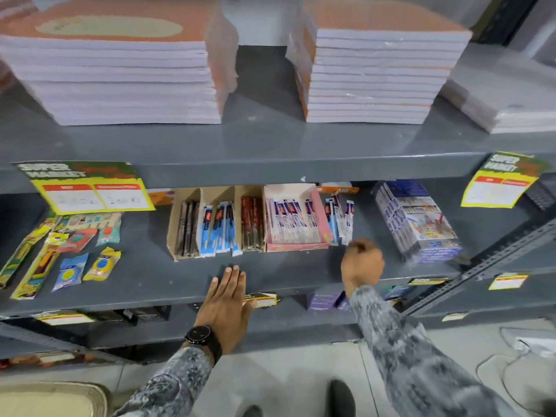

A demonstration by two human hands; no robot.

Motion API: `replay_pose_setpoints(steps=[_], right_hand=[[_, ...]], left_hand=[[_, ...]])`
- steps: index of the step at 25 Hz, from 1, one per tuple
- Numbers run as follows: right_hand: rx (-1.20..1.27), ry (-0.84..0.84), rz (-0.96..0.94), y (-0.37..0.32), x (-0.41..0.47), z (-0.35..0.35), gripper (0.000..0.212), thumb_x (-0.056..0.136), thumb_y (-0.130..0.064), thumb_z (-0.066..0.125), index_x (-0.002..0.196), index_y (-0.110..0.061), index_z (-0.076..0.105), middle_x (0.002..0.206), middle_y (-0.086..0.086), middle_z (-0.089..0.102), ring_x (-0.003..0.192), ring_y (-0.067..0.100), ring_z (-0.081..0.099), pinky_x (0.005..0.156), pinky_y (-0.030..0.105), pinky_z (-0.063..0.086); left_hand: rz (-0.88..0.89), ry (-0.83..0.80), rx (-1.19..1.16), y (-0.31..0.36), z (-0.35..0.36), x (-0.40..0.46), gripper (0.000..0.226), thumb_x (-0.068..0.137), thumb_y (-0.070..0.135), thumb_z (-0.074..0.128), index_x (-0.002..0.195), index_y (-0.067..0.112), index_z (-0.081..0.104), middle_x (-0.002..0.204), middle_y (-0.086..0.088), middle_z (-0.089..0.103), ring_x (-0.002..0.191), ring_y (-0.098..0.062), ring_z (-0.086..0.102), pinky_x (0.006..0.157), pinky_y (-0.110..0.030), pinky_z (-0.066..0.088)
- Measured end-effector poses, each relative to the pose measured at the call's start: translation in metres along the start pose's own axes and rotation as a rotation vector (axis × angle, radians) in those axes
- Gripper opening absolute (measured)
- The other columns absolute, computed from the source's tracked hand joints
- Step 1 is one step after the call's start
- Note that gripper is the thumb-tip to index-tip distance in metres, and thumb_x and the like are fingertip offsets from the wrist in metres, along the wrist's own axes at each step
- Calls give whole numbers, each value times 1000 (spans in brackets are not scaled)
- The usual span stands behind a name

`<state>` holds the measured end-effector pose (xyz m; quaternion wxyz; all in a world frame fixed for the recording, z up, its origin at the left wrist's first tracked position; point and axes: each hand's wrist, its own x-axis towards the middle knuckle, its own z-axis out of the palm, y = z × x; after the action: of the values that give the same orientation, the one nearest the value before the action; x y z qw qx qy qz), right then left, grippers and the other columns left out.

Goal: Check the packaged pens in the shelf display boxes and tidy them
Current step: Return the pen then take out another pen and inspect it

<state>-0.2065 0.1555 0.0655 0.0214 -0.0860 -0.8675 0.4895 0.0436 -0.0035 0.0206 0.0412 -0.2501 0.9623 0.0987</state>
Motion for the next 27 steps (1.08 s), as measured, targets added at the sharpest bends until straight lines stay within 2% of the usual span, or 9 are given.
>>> replay_pose_setpoints(steps=[2, 4, 6, 11, 14, 17, 19, 21, 27], right_hand=[[-179, -127, -17, -7, 37, 3, 22, 89, -24, 65, 102, -12, 79, 106, 20, 74, 100, 42, 68, 84, 42, 55], [-385, -285, -12, -11, 57, 5, 35, 84, -35, 72, 111, -12, 77, 118, 21, 68, 109, 42, 65, 92, 46, 54], [-450, -320, 13, -13, 65, 9, 47, 80, -32, 75, 118, -5, 71, 124, 23, 66, 113, 44, 63, 95, 49, 54], [-374, -236, 69, -18, 58, 3, 40, 84, -27, 66, 113, 0, 71, 119, 25, 70, 107, 44, 67, 89, 44, 53], [42, -169, 96, -16, 39, -12, 12, 85, -8, 66, 91, -3, 76, 95, 24, 77, 80, 37, 71, 77, 43, 59], [538, -558, 87, -17, 10, -33, 28, 84, 18, 64, 92, -7, 74, 84, 14, 79, 64, 25, 70, 59, 36, 62], [459, -939, -51, -23, -11, -42, 33, 82, 14, 71, 91, -16, 81, 80, 10, 78, 60, 20, 67, 54, 30, 61], [244, -1128, -208, -30, -25, -39, 28, 83, 7, 76, 89, -19, 84, 78, 15, 73, 60, 21, 62, 55, 26, 59], [92, -1081, -250, -42, -43, -26, 19, 82, 0, 81, 91, -17, 82, 77, 5, 79, 56, 13, 63, 54, 23, 56]], left_hand=[[-4, -7, 7, 3, 1, 4, 72, 103, 53, 18, 159, 9, 4, 169, -8, -5, 157, -24, -7, 126, -41, -5], [-8, 2, -4, 5, 1, 2, 85, 94, 64, -6, 158, 9, 3, 166, -5, -9, 156, -24, -6, 126, -41, -4], [-13, -6, 5, 4, 2, 2, 91, 87, 66, -14, 158, 10, -2, 163, -1, -14, 155, -21, -10, 126, -40, -6], [-41, -16, 11, 5, 3, 3, 84, 91, 61, -4, 158, 11, -1, 163, 0, -15, 154, -19, -13, 125, -39, -7], [-26, -2, -55, 3, 1, 4, 72, 102, 54, 16, 159, 12, 5, 167, -2, -7, 155, -19, -9, 126, -39, -7], [-160, 67, -588, 4, -20, 9, 53, 104, 40, 45, 151, 14, 42, 160, -12, 38, 149, -21, 34, 125, -40, 22], [-347, 118, -1225, 6, -46, 10, 37, 98, 43, 55, 127, 22, 66, 132, -17, 68, 117, -22, 69, 101, -41, 53], [-440, 5, -1600, 2, -69, 12, 42, 96, 53, 53, 115, 19, 69, 113, -14, 77, 99, -26, 76, 81, -37, 61], [-412, 46, -1652, -2, -76, 6, 25, 91, 15, 70, 112, 2, 73, 105, -22, 77, 89, -28, 78, 68, -27, 62]])
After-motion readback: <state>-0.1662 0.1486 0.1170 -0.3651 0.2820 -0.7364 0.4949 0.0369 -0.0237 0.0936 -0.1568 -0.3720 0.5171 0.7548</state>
